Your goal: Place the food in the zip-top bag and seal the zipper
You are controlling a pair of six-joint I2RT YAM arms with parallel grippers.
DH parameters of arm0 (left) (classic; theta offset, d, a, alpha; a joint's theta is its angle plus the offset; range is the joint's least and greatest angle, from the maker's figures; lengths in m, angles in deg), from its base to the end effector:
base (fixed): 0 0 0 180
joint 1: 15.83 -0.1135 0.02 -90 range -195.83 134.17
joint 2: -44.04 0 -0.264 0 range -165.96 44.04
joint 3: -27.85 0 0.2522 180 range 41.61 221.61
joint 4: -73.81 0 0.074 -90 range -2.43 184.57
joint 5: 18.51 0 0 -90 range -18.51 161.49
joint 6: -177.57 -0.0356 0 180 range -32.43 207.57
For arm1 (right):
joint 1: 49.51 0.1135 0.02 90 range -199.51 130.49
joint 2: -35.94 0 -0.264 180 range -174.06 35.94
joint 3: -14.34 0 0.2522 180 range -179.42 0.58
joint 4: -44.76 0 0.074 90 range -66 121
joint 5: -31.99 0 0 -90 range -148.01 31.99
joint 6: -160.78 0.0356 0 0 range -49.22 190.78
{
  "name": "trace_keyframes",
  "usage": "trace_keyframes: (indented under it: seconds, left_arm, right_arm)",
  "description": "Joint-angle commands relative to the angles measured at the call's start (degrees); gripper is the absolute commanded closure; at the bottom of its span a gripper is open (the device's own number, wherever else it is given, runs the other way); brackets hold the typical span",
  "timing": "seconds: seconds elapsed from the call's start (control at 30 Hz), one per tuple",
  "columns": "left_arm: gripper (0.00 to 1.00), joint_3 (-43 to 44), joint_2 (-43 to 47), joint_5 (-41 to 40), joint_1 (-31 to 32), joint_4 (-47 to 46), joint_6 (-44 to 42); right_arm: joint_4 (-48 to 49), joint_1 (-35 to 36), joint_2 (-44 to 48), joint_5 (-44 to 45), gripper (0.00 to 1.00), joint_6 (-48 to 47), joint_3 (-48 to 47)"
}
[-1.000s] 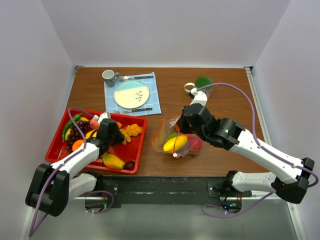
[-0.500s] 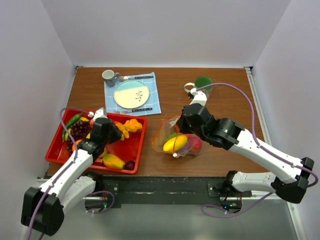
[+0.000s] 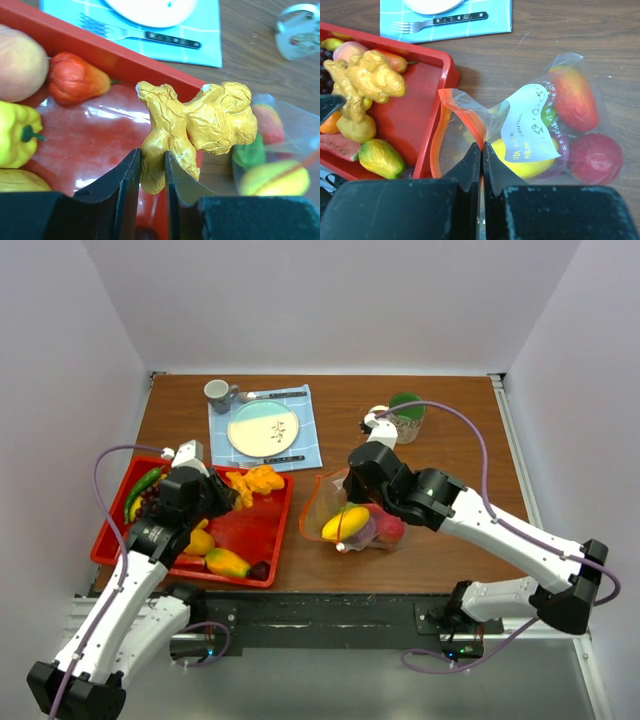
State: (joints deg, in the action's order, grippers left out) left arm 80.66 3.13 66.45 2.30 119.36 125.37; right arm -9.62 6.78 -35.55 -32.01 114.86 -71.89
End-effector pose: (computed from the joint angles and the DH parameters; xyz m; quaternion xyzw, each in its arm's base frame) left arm 0.1515 -0.0463 0.2777 -0.1709 0.8642 -0.1870 0.4348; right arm 0.1582 0.2090 0.3604 0.0014 0.8870 0.1881 0.4218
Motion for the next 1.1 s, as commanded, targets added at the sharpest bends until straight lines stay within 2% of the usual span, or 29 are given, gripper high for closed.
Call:
trace_keyframes:
  seconds: [0.0, 0.3, 0.57, 0.77, 1.07]
  left_arm:
    - [0.93, 4.6, 1.5, 6.7, -0.2, 4.0, -1.8]
    - [0.93, 10.7, 2.8, 13.6, 0.1, 10.0, -4.4]
    - [0.94, 11.8, 1.0, 16.5, 2.7, 9.9, -4.8]
    - [0.93, 12.3, -4.2, 7.3, 14.9, 7.2, -0.5]
    - [0.94, 17.5, -15.4, 2.2, 19.0, 4.3, -0.3]
  right_arm:
    - [3.0, 0.0, -2.2, 1.7, 1.0, -0.5, -4.2]
    - [5.3, 0.0, -6.9, 0.9, 1.0, -0.1, -6.5]
    - [5.5, 0.6, -9.2, 1.1, 1.0, 0.0, -9.1]
    - [4.9, 0.7, -9.0, 1.4, 1.0, 0.1, -8.9]
    - [4.1, 2.9, -5.9, 2.8, 1.0, 1.0, -5.8]
